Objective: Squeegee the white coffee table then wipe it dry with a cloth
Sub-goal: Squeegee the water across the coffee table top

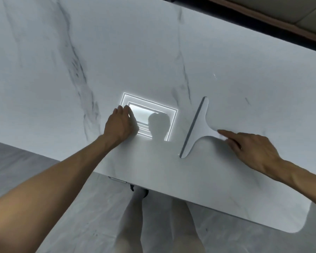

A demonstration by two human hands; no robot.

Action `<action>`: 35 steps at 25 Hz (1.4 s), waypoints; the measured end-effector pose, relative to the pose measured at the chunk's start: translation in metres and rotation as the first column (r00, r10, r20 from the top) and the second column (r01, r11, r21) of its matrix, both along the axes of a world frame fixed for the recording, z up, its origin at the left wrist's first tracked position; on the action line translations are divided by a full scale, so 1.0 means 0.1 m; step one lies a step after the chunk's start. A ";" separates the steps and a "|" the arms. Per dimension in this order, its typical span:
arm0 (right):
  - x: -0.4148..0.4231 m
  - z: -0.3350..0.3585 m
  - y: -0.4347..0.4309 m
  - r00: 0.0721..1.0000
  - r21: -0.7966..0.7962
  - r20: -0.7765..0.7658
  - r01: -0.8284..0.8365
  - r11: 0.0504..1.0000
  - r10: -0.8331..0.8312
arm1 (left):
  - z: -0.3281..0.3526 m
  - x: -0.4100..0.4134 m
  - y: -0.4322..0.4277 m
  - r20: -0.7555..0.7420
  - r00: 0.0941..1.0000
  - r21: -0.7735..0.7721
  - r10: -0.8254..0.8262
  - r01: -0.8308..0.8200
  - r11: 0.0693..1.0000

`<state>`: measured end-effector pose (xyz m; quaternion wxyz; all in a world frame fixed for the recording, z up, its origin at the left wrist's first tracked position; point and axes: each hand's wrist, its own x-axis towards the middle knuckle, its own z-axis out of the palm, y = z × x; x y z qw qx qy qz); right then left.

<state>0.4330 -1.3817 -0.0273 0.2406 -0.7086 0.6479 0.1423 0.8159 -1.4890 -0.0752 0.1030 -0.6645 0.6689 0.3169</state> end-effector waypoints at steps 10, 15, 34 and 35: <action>2.21 -0.45 -0.01 0.943 0.080 0.273 -0.219 0.972 0.190 | -0.01 0.75 0.71 0.021 0.995 0.040 0.097 -0.098 0.994; 1.66 -0.49 0.20 0.980 0.112 0.171 -0.117 0.987 0.097 | -0.15 0.73 0.82 0.113 0.987 0.150 -0.113 0.095 0.984; 2.10 -0.54 0.72 0.953 0.121 0.261 -0.188 0.975 0.152 | -0.07 0.56 1.31 0.013 0.988 -0.025 -0.156 0.156 0.987; 1.90 -0.56 0.78 0.962 0.127 0.236 -0.171 0.977 0.138 | -0.08 0.46 1.37 0.014 0.975 -0.024 -0.224 0.224 0.974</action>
